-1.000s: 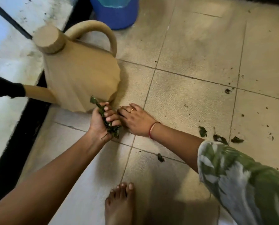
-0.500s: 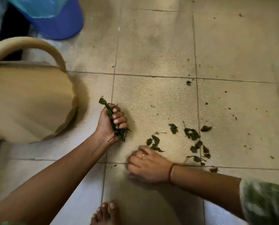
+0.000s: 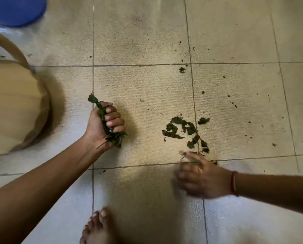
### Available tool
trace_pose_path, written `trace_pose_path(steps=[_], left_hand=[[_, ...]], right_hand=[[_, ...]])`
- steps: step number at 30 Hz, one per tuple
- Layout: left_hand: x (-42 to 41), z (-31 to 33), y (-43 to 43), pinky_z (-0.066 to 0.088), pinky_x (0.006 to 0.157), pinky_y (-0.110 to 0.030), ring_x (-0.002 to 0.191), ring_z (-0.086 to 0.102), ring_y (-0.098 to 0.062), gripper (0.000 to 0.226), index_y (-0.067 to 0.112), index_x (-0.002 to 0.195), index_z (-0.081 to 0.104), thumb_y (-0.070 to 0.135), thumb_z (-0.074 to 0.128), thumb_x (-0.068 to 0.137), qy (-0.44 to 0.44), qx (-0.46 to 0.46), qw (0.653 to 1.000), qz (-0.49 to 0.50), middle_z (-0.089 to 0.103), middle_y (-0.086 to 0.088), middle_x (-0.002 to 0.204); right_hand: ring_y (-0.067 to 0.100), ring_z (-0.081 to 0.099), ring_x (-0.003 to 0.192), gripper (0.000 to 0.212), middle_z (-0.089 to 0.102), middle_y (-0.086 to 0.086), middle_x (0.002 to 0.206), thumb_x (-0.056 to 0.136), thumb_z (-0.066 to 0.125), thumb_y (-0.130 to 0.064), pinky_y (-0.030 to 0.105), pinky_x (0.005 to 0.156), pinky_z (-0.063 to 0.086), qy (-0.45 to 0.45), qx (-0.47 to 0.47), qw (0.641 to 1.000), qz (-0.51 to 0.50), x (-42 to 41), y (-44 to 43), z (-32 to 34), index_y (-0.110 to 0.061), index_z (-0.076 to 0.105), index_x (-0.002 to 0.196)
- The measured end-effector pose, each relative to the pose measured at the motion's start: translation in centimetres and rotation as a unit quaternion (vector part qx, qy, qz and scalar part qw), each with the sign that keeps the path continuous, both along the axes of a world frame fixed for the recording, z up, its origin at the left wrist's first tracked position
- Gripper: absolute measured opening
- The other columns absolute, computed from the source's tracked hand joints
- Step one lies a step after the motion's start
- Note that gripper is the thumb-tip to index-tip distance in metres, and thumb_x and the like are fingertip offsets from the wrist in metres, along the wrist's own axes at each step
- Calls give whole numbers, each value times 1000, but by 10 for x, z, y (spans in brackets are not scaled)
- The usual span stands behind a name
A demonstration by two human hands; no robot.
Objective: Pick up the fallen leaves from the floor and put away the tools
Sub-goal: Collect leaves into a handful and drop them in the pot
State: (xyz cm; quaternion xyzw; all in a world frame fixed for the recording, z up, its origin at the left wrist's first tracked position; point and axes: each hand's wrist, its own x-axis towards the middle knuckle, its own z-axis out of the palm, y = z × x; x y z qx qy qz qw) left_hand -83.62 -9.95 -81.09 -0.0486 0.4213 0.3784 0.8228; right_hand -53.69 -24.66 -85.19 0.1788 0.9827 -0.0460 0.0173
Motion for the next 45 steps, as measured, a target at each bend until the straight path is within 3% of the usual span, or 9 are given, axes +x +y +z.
trace_pose_path(steps=[5, 12, 15, 18, 21, 31, 38, 42, 45], left_hand=[[41, -12, -11, 20, 34, -15, 29, 30, -2, 30, 22, 43, 45, 24, 48, 73, -8, -26, 999, -17, 31, 9, 35], [65, -4, 4, 22, 33, -16, 30, 29, -2, 22, 23, 44, 44, 23, 58, 61, 10, 12, 997, -74, 31, 9, 35], [68, -2, 6, 20, 35, -16, 29, 28, -3, 25, 24, 44, 44, 25, 54, 66, 16, 23, 996, -87, 31, 9, 35], [68, -3, 4, 20, 35, -16, 30, 28, -4, 28, 24, 43, 43, 27, 49, 70, 25, 23, 994, -99, 30, 9, 35], [69, -8, 0, 20, 35, -16, 30, 28, -3, 26, 25, 43, 43, 26, 55, 65, 28, 11, 994, -103, 30, 9, 35], [82, 14, 30, 17, 38, -14, 32, 28, -4, 24, 25, 45, 40, 28, 51, 66, 56, 46, 992, -108, 29, 10, 37], [76, 25, 37, 18, 35, -15, 30, 28, -3, 23, 24, 42, 42, 25, 55, 61, 27, 52, 996, -61, 30, 9, 35], [49, 16, 28, 19, 34, -15, 31, 28, -3, 26, 24, 43, 41, 25, 51, 67, 44, 18, 999, -24, 29, 9, 36], [31, 10, 21, 20, 34, -15, 31, 28, -3, 27, 25, 43, 41, 25, 49, 69, 53, 9, 999, -7, 30, 9, 36]], right_hand=[[24, 50, 125, 31, 60, 3, 126, 89, 55, -36, 64, 108, 22, -63, 8, 998, 11, 2, -8, -13, -23, 50, 116], [30, 48, 123, 27, 53, 13, 130, 96, 44, -36, 60, 113, 14, 22, 27, 941, -337, -5, 88, -5, -15, 50, 111], [24, 30, 134, 45, 37, 9, 139, 97, 27, -52, 51, 117, -1, 70, 0, 895, -441, 27, 50, 10, -22, 41, 128], [25, 10, 144, 65, 23, 9, 152, 94, 19, -63, 58, 114, -1, -15, -1, 940, -341, 61, -32, 5, -23, 27, 145], [31, 18, 144, 75, 20, 12, 156, 89, 31, -68, 64, 111, 9, -77, -28, 965, -251, 83, -58, -14, -23, 24, 149], [23, -6, 146, 73, -7, 5, 159, 94, 22, -63, 55, 113, -14, -47, -55, 904, -421, 15, 115, -8, -25, -4, 151], [20, -18, 145, 91, -22, 5, 157, 81, 7, -80, 43, 115, -18, 70, -137, 794, -589, 22, 73, 0, -25, -11, 151], [18, -30, 140, 103, -28, 8, 154, 72, 15, -87, 36, 112, -25, 25, -175, 840, -514, -16, 69, -7, -27, -21, 148], [29, -22, 143, 112, -22, 10, 156, 68, 30, -89, 50, 114, -15, 21, -130, 873, -470, -49, 88, -14, -26, -12, 151]])
